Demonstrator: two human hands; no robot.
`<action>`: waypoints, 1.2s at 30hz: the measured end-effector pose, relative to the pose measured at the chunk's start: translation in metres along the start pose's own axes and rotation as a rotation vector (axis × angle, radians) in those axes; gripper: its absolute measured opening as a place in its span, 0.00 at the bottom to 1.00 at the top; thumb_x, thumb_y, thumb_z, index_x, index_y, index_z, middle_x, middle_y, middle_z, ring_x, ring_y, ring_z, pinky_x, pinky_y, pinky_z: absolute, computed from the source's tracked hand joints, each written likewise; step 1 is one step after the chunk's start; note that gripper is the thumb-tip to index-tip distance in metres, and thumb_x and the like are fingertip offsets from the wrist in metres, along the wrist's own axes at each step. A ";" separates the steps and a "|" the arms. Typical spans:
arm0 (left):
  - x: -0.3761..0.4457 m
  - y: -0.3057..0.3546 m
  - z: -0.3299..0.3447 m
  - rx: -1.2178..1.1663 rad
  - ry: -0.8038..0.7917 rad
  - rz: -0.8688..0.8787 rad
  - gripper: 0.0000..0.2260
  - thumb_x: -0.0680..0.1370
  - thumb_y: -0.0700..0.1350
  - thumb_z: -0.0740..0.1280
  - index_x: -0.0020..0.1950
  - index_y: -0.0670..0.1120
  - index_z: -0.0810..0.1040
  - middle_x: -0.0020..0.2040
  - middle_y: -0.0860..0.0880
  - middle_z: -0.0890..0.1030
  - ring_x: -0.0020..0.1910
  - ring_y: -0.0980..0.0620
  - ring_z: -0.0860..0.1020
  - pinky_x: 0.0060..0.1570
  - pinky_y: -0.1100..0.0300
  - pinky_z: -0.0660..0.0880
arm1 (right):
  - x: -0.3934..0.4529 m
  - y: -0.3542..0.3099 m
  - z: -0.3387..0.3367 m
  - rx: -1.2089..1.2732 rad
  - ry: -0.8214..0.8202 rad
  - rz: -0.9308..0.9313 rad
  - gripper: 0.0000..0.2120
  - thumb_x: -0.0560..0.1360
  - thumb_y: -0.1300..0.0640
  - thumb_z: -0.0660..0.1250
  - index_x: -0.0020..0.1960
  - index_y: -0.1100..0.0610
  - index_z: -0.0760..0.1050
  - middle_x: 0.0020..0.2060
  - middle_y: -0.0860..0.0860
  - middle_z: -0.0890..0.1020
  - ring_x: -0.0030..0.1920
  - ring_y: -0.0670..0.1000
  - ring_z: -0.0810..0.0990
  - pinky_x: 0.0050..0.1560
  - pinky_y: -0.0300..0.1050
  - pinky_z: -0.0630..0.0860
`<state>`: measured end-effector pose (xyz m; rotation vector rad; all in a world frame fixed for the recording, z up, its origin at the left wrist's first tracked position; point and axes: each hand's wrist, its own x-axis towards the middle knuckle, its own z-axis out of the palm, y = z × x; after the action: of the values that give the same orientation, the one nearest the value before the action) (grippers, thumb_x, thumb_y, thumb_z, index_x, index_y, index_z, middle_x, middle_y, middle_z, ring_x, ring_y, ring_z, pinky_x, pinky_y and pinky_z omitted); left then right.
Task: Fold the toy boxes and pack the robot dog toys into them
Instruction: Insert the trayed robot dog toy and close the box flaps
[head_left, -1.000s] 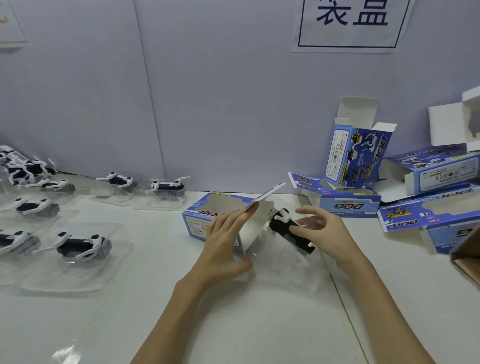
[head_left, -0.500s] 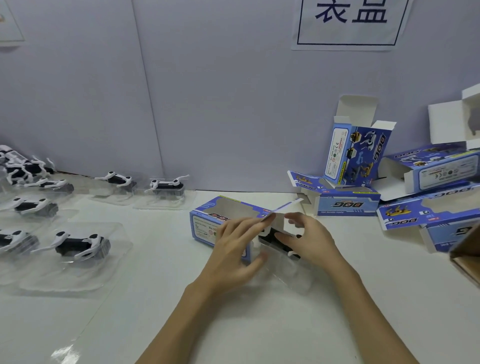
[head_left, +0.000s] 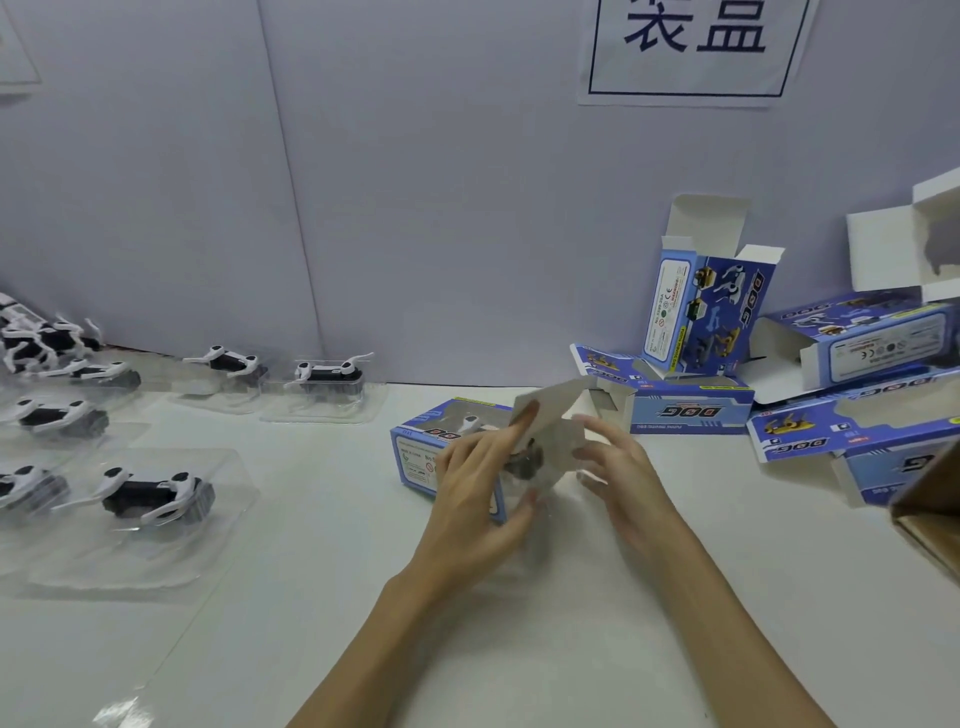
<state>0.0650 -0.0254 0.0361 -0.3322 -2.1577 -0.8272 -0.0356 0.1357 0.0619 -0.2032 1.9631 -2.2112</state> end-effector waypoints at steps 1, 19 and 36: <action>0.001 -0.001 -0.002 -0.037 0.021 -0.033 0.34 0.78 0.42 0.69 0.82 0.57 0.63 0.69 0.70 0.69 0.72 0.60 0.66 0.75 0.50 0.62 | -0.001 0.003 0.001 -0.045 -0.055 -0.003 0.16 0.80 0.66 0.65 0.64 0.53 0.80 0.53 0.53 0.85 0.54 0.54 0.82 0.59 0.49 0.77; 0.012 -0.007 -0.022 -0.227 0.198 -0.016 0.42 0.74 0.45 0.80 0.79 0.63 0.59 0.79 0.55 0.65 0.78 0.51 0.67 0.70 0.58 0.73 | -0.023 -0.018 0.010 0.011 0.250 -0.551 0.08 0.82 0.52 0.70 0.54 0.54 0.85 0.39 0.60 0.81 0.39 0.51 0.74 0.43 0.44 0.76; 0.012 0.003 -0.026 -0.580 0.089 -0.301 0.34 0.80 0.50 0.73 0.81 0.63 0.60 0.70 0.59 0.77 0.67 0.50 0.80 0.53 0.56 0.83 | -0.040 -0.014 0.025 -0.172 -0.013 -0.649 0.20 0.84 0.44 0.58 0.72 0.48 0.75 0.58 0.43 0.81 0.60 0.47 0.80 0.57 0.58 0.81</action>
<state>0.0732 -0.0407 0.0584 -0.2513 -1.8725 -1.6111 0.0083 0.1223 0.0797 -1.0016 2.3168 -2.3541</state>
